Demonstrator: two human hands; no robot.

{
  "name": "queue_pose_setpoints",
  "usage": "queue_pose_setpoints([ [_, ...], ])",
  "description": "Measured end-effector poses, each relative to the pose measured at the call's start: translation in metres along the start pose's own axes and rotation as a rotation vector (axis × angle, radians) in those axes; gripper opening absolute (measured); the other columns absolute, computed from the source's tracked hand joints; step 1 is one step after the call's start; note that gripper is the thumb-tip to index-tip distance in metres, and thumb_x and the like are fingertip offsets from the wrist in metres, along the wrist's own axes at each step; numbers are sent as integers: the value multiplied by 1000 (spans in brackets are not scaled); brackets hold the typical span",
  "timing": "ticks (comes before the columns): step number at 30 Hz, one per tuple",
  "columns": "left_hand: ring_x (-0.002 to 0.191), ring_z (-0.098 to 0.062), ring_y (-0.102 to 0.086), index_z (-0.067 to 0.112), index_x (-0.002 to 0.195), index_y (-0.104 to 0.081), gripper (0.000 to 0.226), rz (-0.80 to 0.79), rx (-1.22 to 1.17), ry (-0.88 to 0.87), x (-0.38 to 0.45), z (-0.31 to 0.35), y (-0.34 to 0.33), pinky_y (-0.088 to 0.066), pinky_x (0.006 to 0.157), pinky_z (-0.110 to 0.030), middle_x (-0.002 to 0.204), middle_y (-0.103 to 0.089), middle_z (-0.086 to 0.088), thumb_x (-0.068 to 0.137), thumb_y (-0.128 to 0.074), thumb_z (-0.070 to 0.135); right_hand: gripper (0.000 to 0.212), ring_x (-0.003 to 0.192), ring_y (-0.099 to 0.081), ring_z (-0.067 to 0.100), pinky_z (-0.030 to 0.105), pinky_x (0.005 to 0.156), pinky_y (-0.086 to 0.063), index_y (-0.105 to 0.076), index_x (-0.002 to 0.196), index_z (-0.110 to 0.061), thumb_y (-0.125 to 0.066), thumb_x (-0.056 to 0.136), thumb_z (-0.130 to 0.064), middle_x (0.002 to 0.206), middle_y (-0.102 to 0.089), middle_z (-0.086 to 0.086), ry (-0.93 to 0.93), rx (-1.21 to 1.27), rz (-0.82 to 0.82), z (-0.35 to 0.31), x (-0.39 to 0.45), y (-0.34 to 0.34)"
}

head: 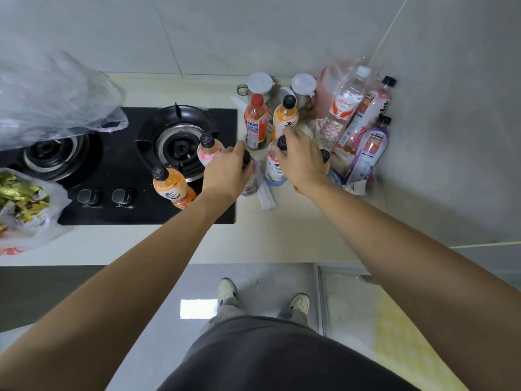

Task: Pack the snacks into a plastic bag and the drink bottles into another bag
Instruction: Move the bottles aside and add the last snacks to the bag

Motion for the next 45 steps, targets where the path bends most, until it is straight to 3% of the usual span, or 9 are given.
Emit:
queue_pose_setpoints([
  [7, 83, -31, -63, 17, 129, -40, 48, 46, -18, 39, -28, 3, 4, -42, 53, -34, 118, -59, -9, 98, -60, 47, 44, 91, -70, 39, 47, 66, -57, -48, 128, -10, -64, 97, -37, 108, -68, 13, 2, 29, 103, 4, -25, 11],
  [10, 87, -28, -60, 15, 123, -41, 40, 101, -36, -36, -55, 14, -1, -39, 49, -32, 117, -54, -6, 99, -57, 42, 46, 88, -69, 37, 47, 67, -56, -48, 132, -12, -64, 96, -36, 102, -70, 9, 1, 35, 134, 9, -49, 12],
  [16, 118, -28, -54, 17, 126, -52, 35, -201, -38, -76, -84, 39, -64, -57, 71, -42, 128, -54, -6, 99, -55, 40, 20, 80, -68, 32, 33, 58, -45, -57, 106, -13, -66, 96, -27, 89, -67, 9, -19, 32, 64, 43, -106, -14],
  [21, 137, -31, -37, 20, 149, -38, 57, -467, 55, -71, -69, 54, -117, -52, 93, -46, 151, -34, -11, 99, -55, 42, 34, 116, -57, 36, 44, 84, -55, -62, 119, -8, -67, 87, -20, 122, -63, 16, -48, -110, -70, 88, -143, -36],
  [27, 154, -35, -11, 22, 159, -22, 68, -586, 148, 1, -48, 60, -149, -38, 114, -52, 169, -7, -13, 102, -52, 41, 47, 132, -48, 37, 47, 119, -33, -60, 123, -9, -67, 76, -12, 139, -56, 16, 2, -263, -148, 125, -137, -39],
  [31, 157, -32, 1, 19, 161, -18, 74, -619, 195, -2, -50, 56, -164, -35, 117, -50, 170, -1, -10, 100, -54, 42, 51, 145, -38, 41, 52, 126, -20, -63, 122, -7, -70, 73, -13, 150, -50, 23, -1, -339, -250, 148, -124, -48],
  [35, 157, -29, 6, 21, 157, -22, 81, -586, 122, 19, -61, 55, -169, -41, 115, -52, 169, -2, -7, 91, -65, 41, 41, 122, -51, 41, 52, 119, -31, -66, 109, -5, -66, 69, -13, 120, -62, 19, -2, -349, -260, 157, -130, -52],
  [38, 157, -28, 6, 21, 156, -25, 85, -556, 49, 24, -76, 57, -172, -42, 114, -51, 168, -5, -7, 86, -70, 39, 41, 103, -52, 37, 46, 102, -39, -64, 107, -6, -62, 66, -13, 103, -60, 14, -22, -337, -281, 151, -147, -58],
  [45, 157, -27, 1, 19, 155, -27, 84, -528, 12, -25, -123, 65, -177, -45, 111, -45, 168, -6, -5, 87, -70, 39, 48, 98, -55, 32, 41, 86, -49, -58, 115, -8, -68, 67, -8, 127, -55, 16, -111, -134, -327, 129, -181, -77],
])
Point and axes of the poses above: each hand's wrist, its own x-axis towards the middle knuckle, its own y-axis out of the back of the hand, z = x × y, the point moved 3 cm from there along x, towards the middle knuckle
